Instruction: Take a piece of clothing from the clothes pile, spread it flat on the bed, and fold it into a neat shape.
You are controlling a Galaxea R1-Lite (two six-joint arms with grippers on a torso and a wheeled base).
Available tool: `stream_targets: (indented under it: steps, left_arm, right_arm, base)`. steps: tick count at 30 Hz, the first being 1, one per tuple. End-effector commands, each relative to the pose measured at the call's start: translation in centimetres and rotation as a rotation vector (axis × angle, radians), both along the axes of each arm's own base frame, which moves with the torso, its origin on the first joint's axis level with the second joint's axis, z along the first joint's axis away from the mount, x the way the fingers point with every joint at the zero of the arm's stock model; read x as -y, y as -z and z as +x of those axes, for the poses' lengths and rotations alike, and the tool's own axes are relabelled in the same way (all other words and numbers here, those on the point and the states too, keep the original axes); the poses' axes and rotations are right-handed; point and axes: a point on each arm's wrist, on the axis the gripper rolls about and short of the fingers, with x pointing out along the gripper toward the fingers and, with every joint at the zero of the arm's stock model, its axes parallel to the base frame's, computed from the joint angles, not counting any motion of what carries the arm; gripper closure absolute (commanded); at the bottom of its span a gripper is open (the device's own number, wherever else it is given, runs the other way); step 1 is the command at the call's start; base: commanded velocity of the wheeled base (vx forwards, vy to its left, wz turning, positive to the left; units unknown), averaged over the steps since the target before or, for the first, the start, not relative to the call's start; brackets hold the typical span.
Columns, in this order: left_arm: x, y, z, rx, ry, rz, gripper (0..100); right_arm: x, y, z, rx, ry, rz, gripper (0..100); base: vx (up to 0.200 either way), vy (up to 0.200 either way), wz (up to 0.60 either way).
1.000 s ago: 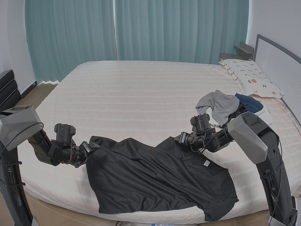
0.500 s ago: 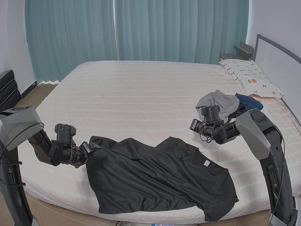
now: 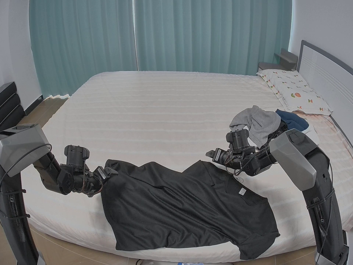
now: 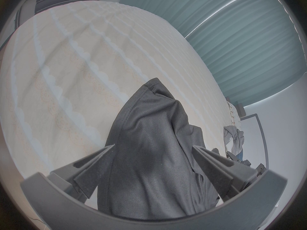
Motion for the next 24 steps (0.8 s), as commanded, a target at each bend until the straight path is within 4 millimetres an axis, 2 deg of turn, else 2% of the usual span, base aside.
stream_targets:
  steps: [1, 8, 9, 13, 19, 24]
  left_arm:
    - [0.0, 0.0, 0.0, 0.000, -0.001, -0.001, 0]
    - [0.0, 0.1, 0.0, -0.001, 0.004, 0.003, 0]
    - [0.0, 0.1, 0.0, -0.001, 0.004, 0.003, 0]
    - [0.0, 0.1, 0.0, 0.000, 0.005, 0.004, 0]
    - [0.0, 0.1, -0.1, 0.000, 0.005, 0.004, 0]
    - [0.0, 0.1, -0.1, -0.002, 0.005, 0.004, 0]
  right_arm:
    - [-1.9, 1.2, -0.8, -0.020, -0.039, -0.009, 0]
    - [-2.5, 1.5, -1.0, -0.027, -0.054, -0.016, 0]
    - [-2.5, 1.5, -1.0, -0.026, -0.053, -0.014, 100]
    - [-2.0, 1.8, -0.9, -0.031, -0.038, -0.016, 100]
    - [0.0, 1.6, -0.2, -0.024, 0.019, -0.020, 100]
    - [1.4, 0.2, 0.8, 0.058, 0.052, 0.015, 100]
  base:
    - [0.000, 0.000, 0.00]
    - [0.000, 0.000, 0.00]
    - [0.000, 0.000, 0.00]
    - [0.000, 0.000, 0.00]
    - [0.000, 0.000, 0.00]
    - [0.000, 0.000, 0.00]
